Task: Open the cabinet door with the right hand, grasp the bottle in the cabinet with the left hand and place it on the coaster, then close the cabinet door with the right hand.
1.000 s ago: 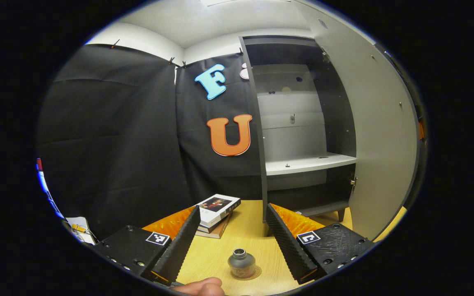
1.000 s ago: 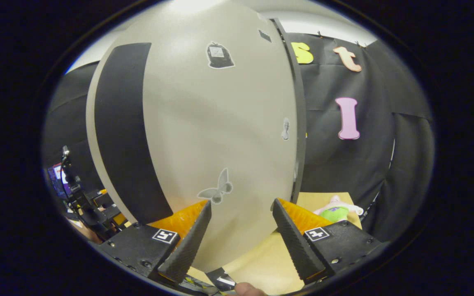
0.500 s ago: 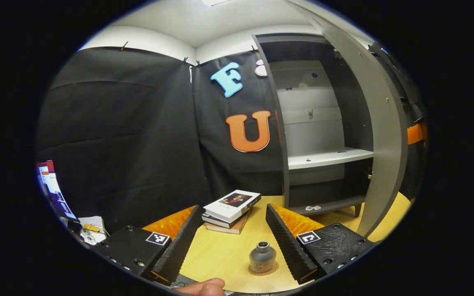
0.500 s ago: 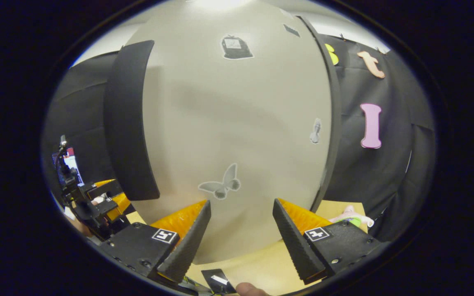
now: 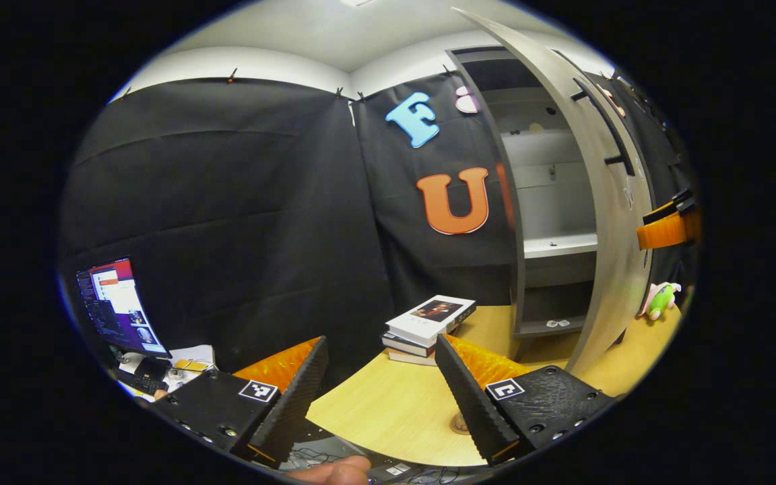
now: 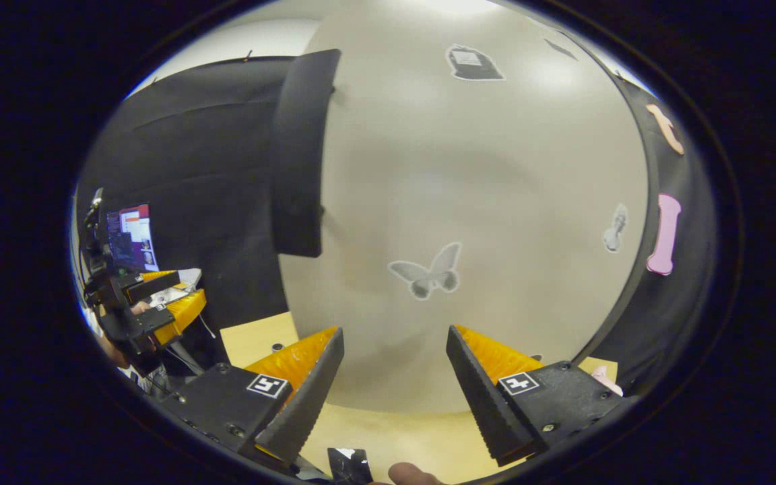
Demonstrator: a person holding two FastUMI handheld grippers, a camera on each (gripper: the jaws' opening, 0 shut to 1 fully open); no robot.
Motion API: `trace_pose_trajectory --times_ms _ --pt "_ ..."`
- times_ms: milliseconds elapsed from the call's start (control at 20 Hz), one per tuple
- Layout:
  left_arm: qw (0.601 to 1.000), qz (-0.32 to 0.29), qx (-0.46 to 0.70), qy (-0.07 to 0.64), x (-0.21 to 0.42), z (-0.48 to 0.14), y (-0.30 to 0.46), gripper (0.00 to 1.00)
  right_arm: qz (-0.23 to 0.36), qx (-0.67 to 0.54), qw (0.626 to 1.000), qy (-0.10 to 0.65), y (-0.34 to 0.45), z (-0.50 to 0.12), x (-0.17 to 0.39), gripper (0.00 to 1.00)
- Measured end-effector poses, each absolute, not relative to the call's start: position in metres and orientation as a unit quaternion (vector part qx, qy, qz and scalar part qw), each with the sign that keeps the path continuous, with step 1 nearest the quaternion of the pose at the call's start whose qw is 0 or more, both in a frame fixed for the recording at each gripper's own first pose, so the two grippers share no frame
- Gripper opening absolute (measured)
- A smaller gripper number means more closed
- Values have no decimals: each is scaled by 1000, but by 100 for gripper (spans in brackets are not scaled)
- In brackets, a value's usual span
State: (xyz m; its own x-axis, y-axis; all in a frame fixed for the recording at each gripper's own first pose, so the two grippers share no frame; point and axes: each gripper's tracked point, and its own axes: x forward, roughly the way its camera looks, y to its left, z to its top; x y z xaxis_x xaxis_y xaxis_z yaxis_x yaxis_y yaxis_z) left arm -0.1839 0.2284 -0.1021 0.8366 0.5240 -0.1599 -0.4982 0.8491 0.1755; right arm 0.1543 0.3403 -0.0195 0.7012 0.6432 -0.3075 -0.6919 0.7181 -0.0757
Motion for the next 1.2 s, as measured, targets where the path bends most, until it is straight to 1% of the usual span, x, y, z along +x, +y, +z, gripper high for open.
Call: trace_pose_trajectory --times_ms 100,300,350,400,450,550,750,950,1000,1050,1200 --pt "955 273 58 104 -189 -102 228 96 376 -106 912 121 343 -22 153 100" --pt "959 255 68 105 -182 -98 220 96 373 -94 916 116 347 -22 157 100" --pt "961 247 67 103 -175 -97 216 96 366 -91 919 113 345 -20 159 100" --pt "965 235 65 100 -168 -95 209 100 356 -89 924 110 339 -17 161 100" --pt "969 220 64 95 -156 -91 199 96 345 -86 928 108 332 -15 162 100" --pt "977 188 62 85 -133 -84 180 96 322 -77 938 105 315 -12 168 100" --pt "991 102 55 65 -84 -65 127 96 258 -50 960 97 270 -1 175 100" --pt "997 23 50 48 -45 -47 77 96 171 14 982 77 229 15 181 100" --pt "998 13 46 46 -39 -42 69 100 146 27 986 75 219 18 180 100" --pt "998 9 44 44 -34 -37 63 96 120 34 990 73 208 20 179 100" --pt "998 9 38 55 -18 -32 52 96 50 42 996 55 177 31 177 99"
